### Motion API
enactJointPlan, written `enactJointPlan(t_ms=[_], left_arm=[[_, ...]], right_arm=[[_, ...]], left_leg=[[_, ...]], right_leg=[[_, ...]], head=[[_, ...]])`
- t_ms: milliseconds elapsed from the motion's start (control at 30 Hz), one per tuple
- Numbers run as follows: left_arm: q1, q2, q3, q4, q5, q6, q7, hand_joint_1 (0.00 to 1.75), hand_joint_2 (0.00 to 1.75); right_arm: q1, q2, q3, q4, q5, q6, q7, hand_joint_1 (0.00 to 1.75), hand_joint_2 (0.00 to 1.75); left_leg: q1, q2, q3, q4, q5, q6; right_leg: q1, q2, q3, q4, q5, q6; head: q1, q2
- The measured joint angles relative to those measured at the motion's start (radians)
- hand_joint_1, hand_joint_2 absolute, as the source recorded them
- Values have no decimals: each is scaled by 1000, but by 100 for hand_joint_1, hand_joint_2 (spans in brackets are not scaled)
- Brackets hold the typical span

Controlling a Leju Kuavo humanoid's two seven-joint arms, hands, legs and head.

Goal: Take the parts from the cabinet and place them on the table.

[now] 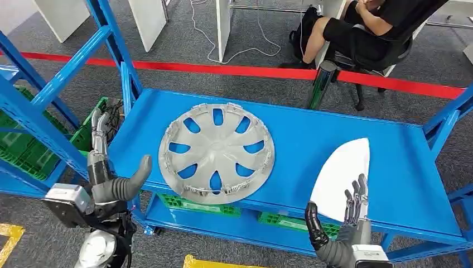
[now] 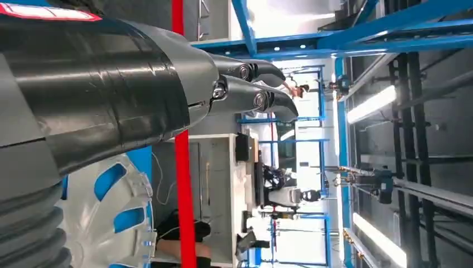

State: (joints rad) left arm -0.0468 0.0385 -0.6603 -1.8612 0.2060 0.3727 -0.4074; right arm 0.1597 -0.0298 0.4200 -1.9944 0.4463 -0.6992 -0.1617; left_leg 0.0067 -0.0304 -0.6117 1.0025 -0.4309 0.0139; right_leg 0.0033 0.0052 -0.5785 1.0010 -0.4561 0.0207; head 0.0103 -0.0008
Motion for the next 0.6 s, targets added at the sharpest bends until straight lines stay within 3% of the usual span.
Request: enactJointPlan(t_ms=[100, 200, 367, 467, 600], left_arm=[[0, 1, 2, -1, -23, 16, 0, 0, 175], [0, 1, 2, -8, -113, 81, 14, 0, 175], [0, 1, 2, -8, -447, 231, 132, 0, 175], [0, 1, -2, -8, -544, 237, 197, 0, 175], [0, 1, -7, -7, -581, 222, 229, 0, 175]], right_arm=[[0, 0, 0, 0, 5, 0, 0, 0, 175], [0, 0, 1, -4, 26, 0, 4, 0, 175], [0, 0, 5, -20, 71, 0, 35, 0, 175], [1, 0, 8, -29, 91, 0, 46, 0, 175], [1, -1, 7, -36, 104, 0, 53, 0, 175]], left_leg=[[0, 0, 0, 0, 0, 0], [0, 0, 0, 0, 0, 0], [0, 0, 0, 0, 0, 0], [0, 0, 0, 0, 0, 0], [0, 0, 0, 0, 0, 0]], right_leg=[[0, 0, 0, 0, 0, 0], [0, 0, 0, 0, 0, 0], [0, 0, 0, 0, 0, 0], [0, 0, 0, 0, 0, 0], [0, 0, 0, 0, 0, 0]], head=[[0, 0], [0, 0], [0, 0], [0, 0], [0, 0]])
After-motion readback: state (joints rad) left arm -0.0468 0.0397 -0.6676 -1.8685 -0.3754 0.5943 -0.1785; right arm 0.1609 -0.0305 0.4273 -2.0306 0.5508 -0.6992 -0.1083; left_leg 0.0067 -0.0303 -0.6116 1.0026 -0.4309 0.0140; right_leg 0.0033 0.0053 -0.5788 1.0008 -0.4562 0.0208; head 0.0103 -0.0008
